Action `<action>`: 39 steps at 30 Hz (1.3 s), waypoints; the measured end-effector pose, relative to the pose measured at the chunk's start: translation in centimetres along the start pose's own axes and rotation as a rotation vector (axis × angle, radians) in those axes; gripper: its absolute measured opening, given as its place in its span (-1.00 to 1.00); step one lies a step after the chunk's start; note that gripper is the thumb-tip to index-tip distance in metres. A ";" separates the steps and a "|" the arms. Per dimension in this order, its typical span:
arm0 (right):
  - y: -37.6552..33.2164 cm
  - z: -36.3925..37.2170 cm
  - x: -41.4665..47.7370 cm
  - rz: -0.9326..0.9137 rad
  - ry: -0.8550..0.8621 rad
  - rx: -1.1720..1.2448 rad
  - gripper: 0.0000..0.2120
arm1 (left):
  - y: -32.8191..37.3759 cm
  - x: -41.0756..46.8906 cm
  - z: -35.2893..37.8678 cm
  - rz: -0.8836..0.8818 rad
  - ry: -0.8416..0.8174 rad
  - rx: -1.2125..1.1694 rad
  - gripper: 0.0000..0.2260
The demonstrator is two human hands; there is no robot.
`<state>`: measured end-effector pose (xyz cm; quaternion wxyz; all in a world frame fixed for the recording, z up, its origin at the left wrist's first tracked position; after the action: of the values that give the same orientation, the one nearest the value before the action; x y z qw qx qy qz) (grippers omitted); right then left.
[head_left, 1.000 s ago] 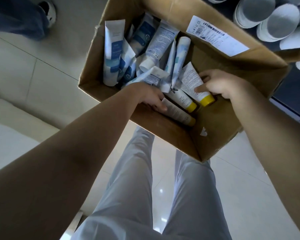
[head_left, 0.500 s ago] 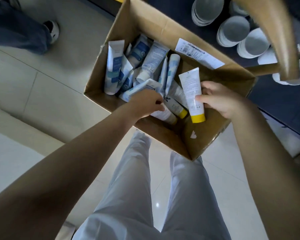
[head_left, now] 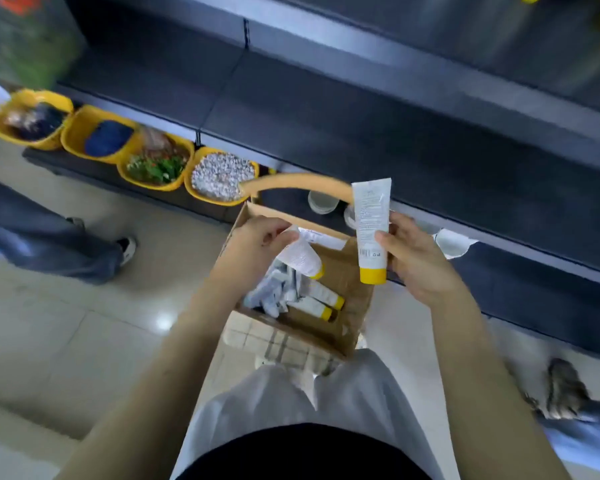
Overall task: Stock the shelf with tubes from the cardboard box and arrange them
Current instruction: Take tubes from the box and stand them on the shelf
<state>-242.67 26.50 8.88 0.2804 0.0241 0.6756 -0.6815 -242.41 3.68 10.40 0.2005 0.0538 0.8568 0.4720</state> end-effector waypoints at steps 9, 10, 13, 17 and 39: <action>-13.8 -2.7 -6.0 -0.344 0.170 0.089 -0.68 | 15.5 1.2 -7.6 0.292 0.139 -0.202 -0.88; -14.7 -3.2 -6.4 -0.364 0.202 0.087 -0.68 | 16.9 1.5 -8.1 0.315 0.150 -0.195 -0.87; -16.8 -5.4 -7.6 -0.422 0.295 0.093 -0.68 | 20.8 2.9 -9.0 0.343 0.157 -0.140 -0.84; -20.1 -8.8 -9.0 -0.535 0.389 0.065 -0.71 | 25.8 5.0 -9.1 0.411 0.141 -0.126 -0.84; -22.1 -30.4 -3.9 -0.483 0.940 -0.316 -0.37 | 37.9 25.7 1.0 0.584 0.301 0.078 -0.76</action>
<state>-259.06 54.67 27.94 -0.2158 0.1276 0.8085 -0.5325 -269.15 32.53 33.89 -0.0746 0.2346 0.8426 0.4789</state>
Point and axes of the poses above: each hand's wrist, its own x-axis towards the middle knuckle, its own z-axis out of the palm, y = z × x, the point moved 10 cm from there along x, towards the middle knuckle, and after that the axes turned 14 degrees about -y, right-handed, at the moved point
